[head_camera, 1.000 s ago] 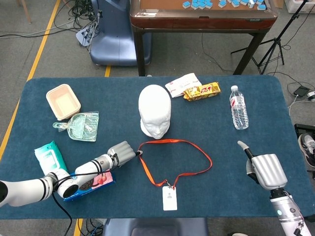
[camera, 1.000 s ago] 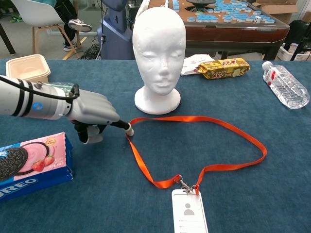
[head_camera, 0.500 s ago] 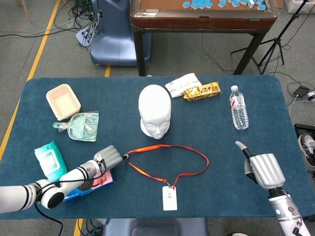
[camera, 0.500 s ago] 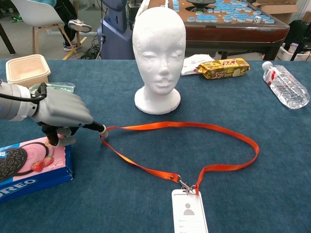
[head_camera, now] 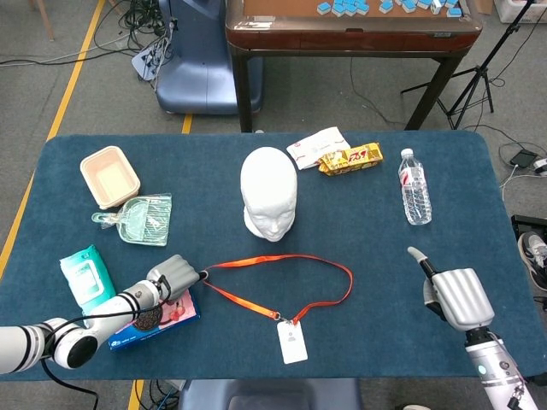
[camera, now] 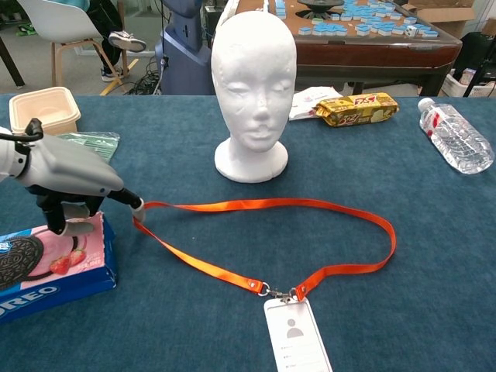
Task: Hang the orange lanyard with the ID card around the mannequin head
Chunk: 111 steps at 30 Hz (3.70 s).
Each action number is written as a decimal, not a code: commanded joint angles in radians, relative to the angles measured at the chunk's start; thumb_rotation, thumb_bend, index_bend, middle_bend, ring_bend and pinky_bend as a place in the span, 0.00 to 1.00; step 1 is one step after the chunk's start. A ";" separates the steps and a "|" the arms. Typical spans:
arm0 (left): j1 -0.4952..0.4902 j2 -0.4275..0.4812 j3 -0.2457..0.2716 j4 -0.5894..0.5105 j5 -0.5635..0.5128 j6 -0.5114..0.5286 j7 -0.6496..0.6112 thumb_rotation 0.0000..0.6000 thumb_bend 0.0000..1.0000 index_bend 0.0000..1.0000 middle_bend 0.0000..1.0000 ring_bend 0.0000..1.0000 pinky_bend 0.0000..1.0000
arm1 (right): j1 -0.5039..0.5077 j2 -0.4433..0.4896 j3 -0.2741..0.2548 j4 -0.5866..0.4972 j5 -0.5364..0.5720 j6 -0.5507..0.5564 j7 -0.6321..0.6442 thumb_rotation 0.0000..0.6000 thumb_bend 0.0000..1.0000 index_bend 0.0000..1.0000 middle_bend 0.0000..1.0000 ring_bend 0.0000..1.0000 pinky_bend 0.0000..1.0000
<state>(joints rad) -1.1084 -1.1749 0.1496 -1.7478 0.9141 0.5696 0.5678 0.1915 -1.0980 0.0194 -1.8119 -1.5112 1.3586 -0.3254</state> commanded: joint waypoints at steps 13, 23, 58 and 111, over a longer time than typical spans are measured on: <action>0.141 -0.117 -0.147 0.141 0.223 0.143 -0.289 1.00 0.35 0.31 0.88 0.85 0.74 | -0.008 0.009 -0.002 -0.008 -0.002 0.002 0.006 1.00 0.79 0.15 0.76 0.80 0.93; 0.136 -0.277 -0.192 0.279 0.122 0.189 -0.206 1.00 0.34 0.40 0.90 0.88 0.77 | -0.012 0.010 -0.003 -0.004 0.008 -0.002 0.011 1.00 0.79 0.15 0.76 0.80 0.93; 0.140 -0.493 -0.242 0.467 -0.015 0.216 -0.088 1.00 0.27 0.50 0.94 0.92 0.82 | -0.036 0.013 -0.004 0.014 0.024 0.008 0.041 1.00 0.79 0.15 0.76 0.80 0.93; 0.214 -0.477 -0.268 0.461 0.107 0.224 -0.221 1.00 0.30 0.62 0.97 0.94 0.83 | 0.230 -0.416 0.161 0.292 0.212 -0.198 -0.132 1.00 0.20 0.48 1.00 1.00 1.00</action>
<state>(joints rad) -0.8946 -1.6517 -0.1185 -1.2872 1.0213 0.7937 0.3467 0.3962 -1.4768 0.1603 -1.5514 -1.3172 1.1658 -0.4406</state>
